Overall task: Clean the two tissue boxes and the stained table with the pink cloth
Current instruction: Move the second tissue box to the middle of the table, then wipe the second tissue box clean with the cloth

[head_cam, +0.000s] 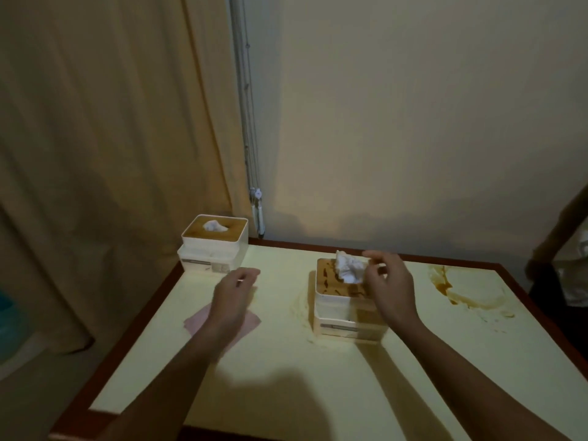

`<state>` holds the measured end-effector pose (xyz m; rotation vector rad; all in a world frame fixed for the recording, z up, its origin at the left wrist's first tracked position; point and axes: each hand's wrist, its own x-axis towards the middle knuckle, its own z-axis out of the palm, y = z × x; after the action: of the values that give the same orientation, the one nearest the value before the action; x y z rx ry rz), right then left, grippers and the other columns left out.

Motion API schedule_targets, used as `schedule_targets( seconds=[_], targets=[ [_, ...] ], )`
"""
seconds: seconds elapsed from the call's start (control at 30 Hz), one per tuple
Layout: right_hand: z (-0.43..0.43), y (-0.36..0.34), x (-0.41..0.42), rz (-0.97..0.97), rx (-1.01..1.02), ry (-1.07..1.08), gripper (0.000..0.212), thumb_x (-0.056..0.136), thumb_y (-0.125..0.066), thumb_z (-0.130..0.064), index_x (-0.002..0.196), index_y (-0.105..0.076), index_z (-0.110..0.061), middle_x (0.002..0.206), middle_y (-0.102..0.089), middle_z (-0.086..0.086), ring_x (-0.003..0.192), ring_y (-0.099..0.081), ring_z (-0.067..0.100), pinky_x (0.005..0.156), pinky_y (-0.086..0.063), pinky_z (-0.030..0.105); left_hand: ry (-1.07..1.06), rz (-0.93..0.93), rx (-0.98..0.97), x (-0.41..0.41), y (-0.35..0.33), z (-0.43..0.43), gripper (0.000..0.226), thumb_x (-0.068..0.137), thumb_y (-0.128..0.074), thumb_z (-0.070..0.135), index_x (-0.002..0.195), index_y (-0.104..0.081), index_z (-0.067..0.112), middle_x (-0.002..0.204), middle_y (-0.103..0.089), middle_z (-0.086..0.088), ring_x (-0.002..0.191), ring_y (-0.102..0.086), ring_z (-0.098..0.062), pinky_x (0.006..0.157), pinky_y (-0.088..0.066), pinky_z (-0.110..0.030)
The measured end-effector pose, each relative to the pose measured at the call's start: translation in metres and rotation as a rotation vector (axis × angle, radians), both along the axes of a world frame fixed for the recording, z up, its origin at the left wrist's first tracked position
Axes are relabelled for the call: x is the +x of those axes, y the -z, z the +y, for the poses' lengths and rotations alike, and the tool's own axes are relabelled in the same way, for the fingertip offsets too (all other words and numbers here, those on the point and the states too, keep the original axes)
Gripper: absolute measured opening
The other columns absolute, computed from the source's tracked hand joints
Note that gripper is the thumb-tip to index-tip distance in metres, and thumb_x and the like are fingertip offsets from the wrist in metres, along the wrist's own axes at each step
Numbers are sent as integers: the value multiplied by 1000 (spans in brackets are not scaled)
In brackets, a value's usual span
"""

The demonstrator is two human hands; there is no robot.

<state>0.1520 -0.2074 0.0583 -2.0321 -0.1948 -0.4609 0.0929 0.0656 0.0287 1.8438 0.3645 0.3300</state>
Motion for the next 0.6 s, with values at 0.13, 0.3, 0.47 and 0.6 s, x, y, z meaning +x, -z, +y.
schedule_targets(
  seconds=[0.13, 0.3, 0.47, 0.6],
  targets=[
    [60, 0, -13, -134, -185, -234, 18, 96, -60, -15, 110, -68, -23, 106, -61, -12, 92, -58, 0, 75, -50, 23, -244, -66, 336, -34, 29, 83, 19, 100, -50, 18, 110, -64, 26, 118, -60, 3, 108, -54, -13, 84, -46, -27],
    [128, 44, -23, -195, -672, -641, 35, 97, -59, -23, 131, -62, -19, 127, -61, 3, 109, -58, 19, 92, -49, 36, -317, 5, 719, -65, 97, 126, 30, 96, -48, 10, 121, -62, 15, 128, -60, -8, 120, -53, -27, 102, -42, -55],
    [165, 98, -18, -286, -1044, -830, 60, 79, -79, -24, 135, -57, -23, 135, -62, 6, 115, -62, 33, 84, -55, 45, -156, 66, 1064, -59, 148, 133, 37, 96, -39, 6, 123, -62, -4, 130, -58, -25, 122, -53, -42, 99, -38, -63],
    [175, 106, -13, -214, -1021, -811, 54, 88, -71, -28, 140, -57, -24, 144, -57, 5, 126, -56, 33, 95, -50, 45, -88, 268, 1080, -53, 143, 133, 36, 83, -60, 0, 118, -63, -8, 129, -58, -27, 119, -54, -45, 98, -43, -63]
  ],
)
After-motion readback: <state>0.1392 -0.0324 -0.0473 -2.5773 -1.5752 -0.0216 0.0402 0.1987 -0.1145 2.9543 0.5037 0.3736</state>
